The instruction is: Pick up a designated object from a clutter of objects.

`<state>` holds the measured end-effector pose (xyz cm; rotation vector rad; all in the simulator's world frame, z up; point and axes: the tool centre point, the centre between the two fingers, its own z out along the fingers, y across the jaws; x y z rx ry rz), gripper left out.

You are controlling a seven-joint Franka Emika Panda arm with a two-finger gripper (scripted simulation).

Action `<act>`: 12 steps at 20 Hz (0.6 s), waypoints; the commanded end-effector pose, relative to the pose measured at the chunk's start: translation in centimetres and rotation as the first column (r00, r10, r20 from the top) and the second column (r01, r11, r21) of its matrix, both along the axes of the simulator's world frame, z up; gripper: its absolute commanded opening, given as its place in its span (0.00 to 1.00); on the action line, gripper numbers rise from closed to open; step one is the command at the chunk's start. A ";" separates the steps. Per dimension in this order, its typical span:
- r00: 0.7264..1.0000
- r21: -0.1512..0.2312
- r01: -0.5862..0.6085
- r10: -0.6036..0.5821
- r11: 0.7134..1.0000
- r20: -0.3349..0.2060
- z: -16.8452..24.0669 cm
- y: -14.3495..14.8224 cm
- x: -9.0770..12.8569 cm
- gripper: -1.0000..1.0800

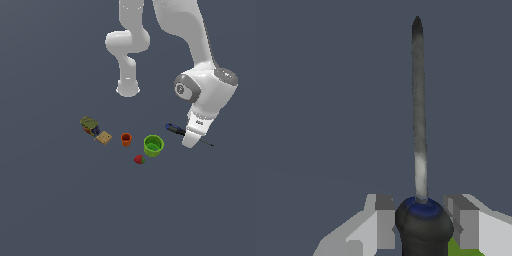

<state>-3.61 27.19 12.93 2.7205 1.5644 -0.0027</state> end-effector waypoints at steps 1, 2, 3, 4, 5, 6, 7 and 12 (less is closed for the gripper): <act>1.000 0.000 0.000 0.000 1.000 0.001 2.2 -0.9 -0.5 0.00; 1.000 0.000 0.000 0.000 1.000 0.001 3.1 -1.2 -0.7 0.00; 1.000 0.000 0.000 0.000 1.000 0.001 4.0 -1.6 -0.9 0.00; 1.000 0.000 -0.001 0.001 1.000 0.001 4.9 -1.9 -1.1 0.00; 1.000 0.000 -0.001 0.001 1.000 0.001 5.7 -2.2 -1.3 0.00; 1.000 0.001 -0.001 0.001 1.000 0.000 6.6 -2.6 -1.5 0.00; 1.000 0.001 -0.001 0.001 1.000 0.000 7.6 -2.9 -1.7 0.00; 1.000 0.004 -0.002 0.002 1.000 0.000 12.3 -4.7 -2.7 0.00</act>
